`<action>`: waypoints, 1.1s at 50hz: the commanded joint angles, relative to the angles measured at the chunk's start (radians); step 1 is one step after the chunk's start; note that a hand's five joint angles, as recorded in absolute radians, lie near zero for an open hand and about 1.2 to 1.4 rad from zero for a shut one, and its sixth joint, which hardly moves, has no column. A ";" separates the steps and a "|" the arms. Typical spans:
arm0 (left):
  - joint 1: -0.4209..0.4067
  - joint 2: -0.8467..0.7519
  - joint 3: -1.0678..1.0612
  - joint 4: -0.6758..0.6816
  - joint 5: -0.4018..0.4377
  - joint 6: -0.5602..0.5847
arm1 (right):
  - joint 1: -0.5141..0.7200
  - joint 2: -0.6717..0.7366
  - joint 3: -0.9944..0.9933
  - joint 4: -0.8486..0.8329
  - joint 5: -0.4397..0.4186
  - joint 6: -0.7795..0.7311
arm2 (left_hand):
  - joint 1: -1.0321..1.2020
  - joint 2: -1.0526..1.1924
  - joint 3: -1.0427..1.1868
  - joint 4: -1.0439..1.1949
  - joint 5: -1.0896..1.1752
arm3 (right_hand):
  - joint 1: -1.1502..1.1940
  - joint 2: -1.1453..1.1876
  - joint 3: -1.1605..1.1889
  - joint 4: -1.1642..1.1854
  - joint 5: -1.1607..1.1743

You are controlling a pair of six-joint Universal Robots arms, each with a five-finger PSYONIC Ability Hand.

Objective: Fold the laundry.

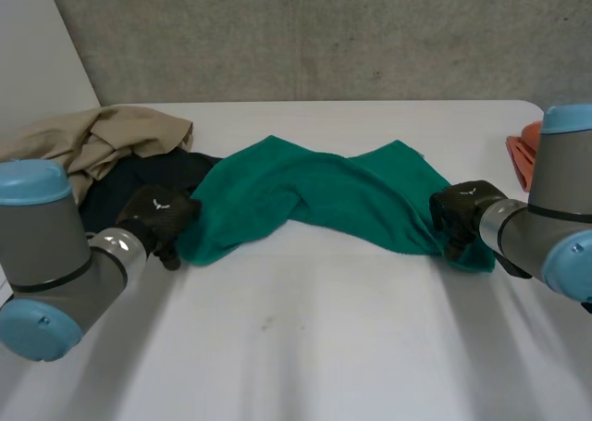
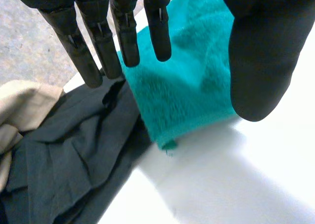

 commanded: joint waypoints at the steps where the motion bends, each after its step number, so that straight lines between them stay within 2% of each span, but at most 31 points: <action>1: 0.065 -0.031 -0.044 0.054 0.072 0.122 | -0.008 -0.060 0.095 -0.069 -0.023 0.009 | -0.053 -0.059 -0.058 -0.045 -0.044 | 0.033 0.033 0.029 0.033 0.045; 8: 0.093 -0.093 -0.033 0.171 0.105 0.171 | 0.001 -0.056 0.130 -0.094 -0.022 0.014 | -0.057 -0.062 -0.061 -0.048 -0.047 | -0.005 -0.005 -0.010 -0.005 0.007; 12: 0.085 -0.114 -0.024 0.249 0.108 0.156 | 0.004 -0.042 0.152 -0.121 -0.020 0.026 | -0.021 -0.027 -0.026 -0.013 -0.012 | -0.058 -0.058 -0.062 -0.058 -0.046; 16: 0.074 -0.127 -0.016 0.292 0.109 0.130 | 0.004 -0.033 0.173 -0.173 -0.013 0.101 | 0.005 0.000 0.001 0.014 0.015 | -0.096 -0.096 -0.101 -0.096 -0.084; 24: 0.062 -0.163 0.011 0.308 0.120 0.110 | 0.004 -0.019 0.178 -0.239 0.006 0.219 | 0.008 0.003 0.004 0.017 0.018 | -0.125 -0.126 -0.130 -0.126 -0.113; 31: 0.059 -0.206 0.047 0.317 0.123 0.113 | 0.015 0.024 0.164 -0.272 0.042 0.219 | 0.061 0.056 0.057 0.069 0.070 | -0.120 -0.120 -0.124 -0.120 -0.108; 35: 0.057 -0.231 0.068 0.332 0.126 0.114 | 0.018 0.048 0.153 -0.281 0.064 0.215 | 0.196 0.190 0.191 0.204 0.205 | -0.108 -0.108 -0.113 -0.108 -0.096; 37: 0.057 -0.234 0.076 0.346 0.132 0.111 | 0.021 0.053 0.150 -0.287 0.075 0.206 | 0.430 0.425 0.426 0.438 0.439 | -0.067 -0.067 -0.072 -0.067 -0.055; 39: 0.057 -0.229 0.073 0.360 0.135 0.110 | 0.021 0.050 0.152 -0.301 0.084 0.196 | 0.726 0.720 0.722 0.734 0.735 | 0.210 0.210 0.206 0.210 0.222; 40: 0.057 -0.213 0.068 0.380 0.129 0.108 | 0.019 0.044 0.155 -0.322 0.096 0.187 | 0.919 0.914 0.915 0.927 0.928 | 0.669 0.668 0.664 0.668 0.681; 45: 0.044 -0.086 0.010 0.430 0.083 0.062 | 0.015 -0.034 0.179 -0.364 0.128 0.143 | 0.921 0.916 0.917 0.929 0.930 | 0.674 0.673 0.669 0.673 0.686; 49: 0.025 0.092 -0.034 0.421 0.031 -0.051 | -0.007 -0.166 0.210 -0.365 0.101 0.063 | 0.921 0.916 0.917 0.929 0.930 | 0.674 0.673 0.669 0.673 0.686; 55: 0.027 0.355 -0.054 0.303 0.013 -0.218 | -0.083 -0.390 0.180 -0.304 0.040 -0.060 | 0.921 0.916 0.917 0.929 0.930 | 0.674 0.673 0.669 0.673 0.686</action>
